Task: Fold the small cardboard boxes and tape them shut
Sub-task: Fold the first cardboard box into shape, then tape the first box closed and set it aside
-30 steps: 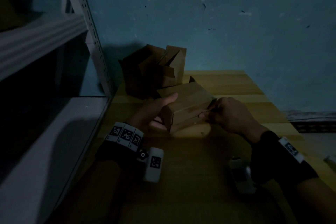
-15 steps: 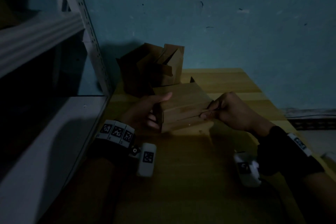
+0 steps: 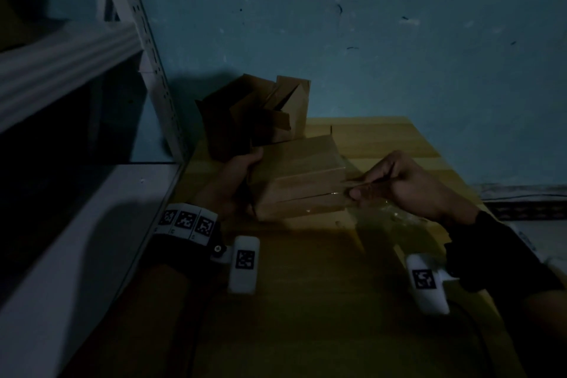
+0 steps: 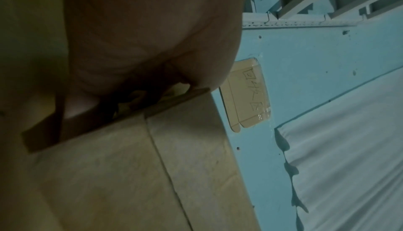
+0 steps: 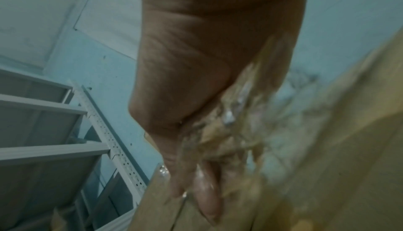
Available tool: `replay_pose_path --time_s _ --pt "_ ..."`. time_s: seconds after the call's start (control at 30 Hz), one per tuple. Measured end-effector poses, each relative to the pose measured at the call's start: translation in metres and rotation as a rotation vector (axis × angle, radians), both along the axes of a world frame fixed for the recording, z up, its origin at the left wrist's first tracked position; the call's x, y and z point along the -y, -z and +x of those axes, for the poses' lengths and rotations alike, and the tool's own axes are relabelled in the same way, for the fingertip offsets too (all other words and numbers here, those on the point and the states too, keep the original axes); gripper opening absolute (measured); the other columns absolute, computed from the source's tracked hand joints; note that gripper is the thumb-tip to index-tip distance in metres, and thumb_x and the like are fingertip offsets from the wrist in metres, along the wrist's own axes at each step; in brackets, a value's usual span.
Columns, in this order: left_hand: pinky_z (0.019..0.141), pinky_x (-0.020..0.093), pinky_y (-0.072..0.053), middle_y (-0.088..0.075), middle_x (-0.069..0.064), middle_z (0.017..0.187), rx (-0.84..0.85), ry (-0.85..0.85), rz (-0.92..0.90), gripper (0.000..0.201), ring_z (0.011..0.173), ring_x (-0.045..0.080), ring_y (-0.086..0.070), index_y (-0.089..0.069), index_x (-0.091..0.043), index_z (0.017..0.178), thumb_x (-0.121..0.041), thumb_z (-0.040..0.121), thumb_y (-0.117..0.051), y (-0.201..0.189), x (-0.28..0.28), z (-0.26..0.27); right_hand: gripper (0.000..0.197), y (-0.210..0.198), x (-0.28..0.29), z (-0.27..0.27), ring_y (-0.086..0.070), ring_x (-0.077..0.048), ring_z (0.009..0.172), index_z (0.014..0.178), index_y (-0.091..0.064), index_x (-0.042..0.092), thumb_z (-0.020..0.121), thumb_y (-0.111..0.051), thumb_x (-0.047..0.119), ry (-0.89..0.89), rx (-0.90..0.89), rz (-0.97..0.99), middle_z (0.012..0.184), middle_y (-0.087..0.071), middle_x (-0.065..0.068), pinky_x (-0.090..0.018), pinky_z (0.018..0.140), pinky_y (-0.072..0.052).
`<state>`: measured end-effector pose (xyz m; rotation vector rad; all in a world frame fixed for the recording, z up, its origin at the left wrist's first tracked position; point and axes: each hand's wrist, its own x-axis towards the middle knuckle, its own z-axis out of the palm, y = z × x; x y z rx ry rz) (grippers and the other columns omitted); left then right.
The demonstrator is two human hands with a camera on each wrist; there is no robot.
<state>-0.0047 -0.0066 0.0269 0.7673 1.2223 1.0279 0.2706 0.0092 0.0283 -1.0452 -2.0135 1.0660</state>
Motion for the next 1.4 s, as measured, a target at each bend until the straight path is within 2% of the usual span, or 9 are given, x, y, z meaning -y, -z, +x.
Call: replay_pose_path --time_s 0.2,0.43,0.57,0.73,0.9,1.0,1.13,1.27,1.4 --pt "0.092 0.043 -0.05 -0.063 0.013 0.117 -0.007 -0.006 0.004 0.037 0.106 0.031 -0.063 -0.054 -0.014 0.126 -0.04 0.1 -0.049 0.0 -0.001 -0.003 0.007 -0.002 0.0 0.006 -0.065 -0.006 0.052 0.075 -0.077 -0.006 0.081 -0.072 -0.007 -0.055 -0.083 -0.036 0.063 -0.074 -0.005 -0.013 0.055 -0.048" --pt "0.087 0.04 -0.05 -0.063 0.01 0.112 0.007 -0.011 0.022 0.023 0.1 0.027 -0.063 -0.058 -0.017 0.109 -0.036 0.102 -0.047 0.0 0.0 -0.005 0.014 -0.002 0.0 0.007 -0.072 -0.035 0.073 0.074 -0.078 -0.004 0.073 -0.074 0.01 -0.043 -0.147 -0.067 0.079 -0.075 -0.024 -0.028 0.07 -0.06" --pt "0.082 0.039 -0.051 -0.064 0.012 0.113 0.027 -0.015 0.023 0.031 0.101 0.028 -0.063 -0.058 -0.017 0.116 -0.041 0.101 -0.047 0.0 -0.001 -0.003 0.026 -0.002 -0.002 0.009 -0.074 -0.025 0.081 0.088 -0.077 -0.008 0.081 -0.071 0.017 -0.04 -0.075 -0.048 0.085 -0.078 -0.014 -0.023 0.074 -0.056" --pt "0.088 0.041 -0.051 -0.065 0.011 0.12 0.091 0.015 0.072 0.042 0.109 0.029 -0.063 -0.057 -0.014 0.129 -0.042 0.099 -0.049 -0.003 -0.003 -0.004 0.022 -0.004 -0.003 0.015 -0.071 -0.026 0.085 0.09 -0.076 0.011 0.09 -0.064 0.03 -0.021 -0.067 -0.051 0.089 -0.075 -0.01 -0.036 0.08 -0.053" --pt "0.094 0.044 -0.051 -0.07 0.009 0.115 0.102 0.028 0.154 0.035 0.108 0.028 -0.065 -0.062 -0.015 0.121 -0.039 0.099 -0.05 -0.004 -0.002 -0.006 0.087 -0.006 -0.003 0.015 -0.06 -0.055 0.098 0.108 -0.059 -0.01 0.087 -0.052 0.074 -0.016 -0.117 -0.107 0.105 -0.062 -0.036 -0.059 0.089 -0.05" --pt "0.099 0.047 -0.05 -0.069 0.008 0.12 0.071 0.031 0.215 0.038 0.112 0.028 -0.065 -0.061 -0.015 0.125 -0.04 0.098 -0.052 -0.002 -0.002 -0.006 0.095 -0.012 0.001 0.013 -0.071 -0.035 0.104 0.118 -0.061 0.005 0.073 -0.05 0.088 0.029 -0.175 -0.204 0.113 -0.073 -0.018 -0.043 0.086 -0.058" --pt "0.097 0.045 -0.052 -0.064 0.008 0.13 0.046 -0.003 0.275 0.059 0.114 0.026 -0.064 -0.05 -0.014 0.139 -0.038 0.086 -0.064 0.0 -0.004 -0.004 0.068 -0.013 0.003 0.006 -0.072 -0.015 0.103 0.13 -0.056 0.022 0.077 -0.072 0.061 0.135 -0.101 -0.132 0.116 -0.072 -0.003 -0.042 0.101 -0.054" --pt "0.089 0.039 -0.056 -0.063 0.007 0.13 0.034 -0.021 0.333 0.065 0.112 0.024 -0.066 -0.048 -0.015 0.14 -0.03 0.08 -0.071 0.002 -0.006 -0.001 0.083 -0.008 0.004 -0.004 -0.072 -0.011 0.1 0.142 -0.047 0.031 0.067 -0.076 0.054 0.183 -0.055 -0.097 0.115 -0.072 0.001 -0.034 0.091 -0.058" --pt "0.094 0.049 -0.054 -0.063 0.007 0.13 -0.074 0.011 0.376 0.08 0.113 0.026 -0.065 -0.049 -0.017 0.14 -0.034 0.069 -0.083 0.005 -0.007 -0.002 0.064 -0.005 0.005 -0.01 -0.074 -0.011 0.092 0.14 -0.05 0.029 0.082 -0.076 0.037 0.209 -0.019 -0.051 0.111 -0.074 0.0 -0.035 0.087 -0.061"
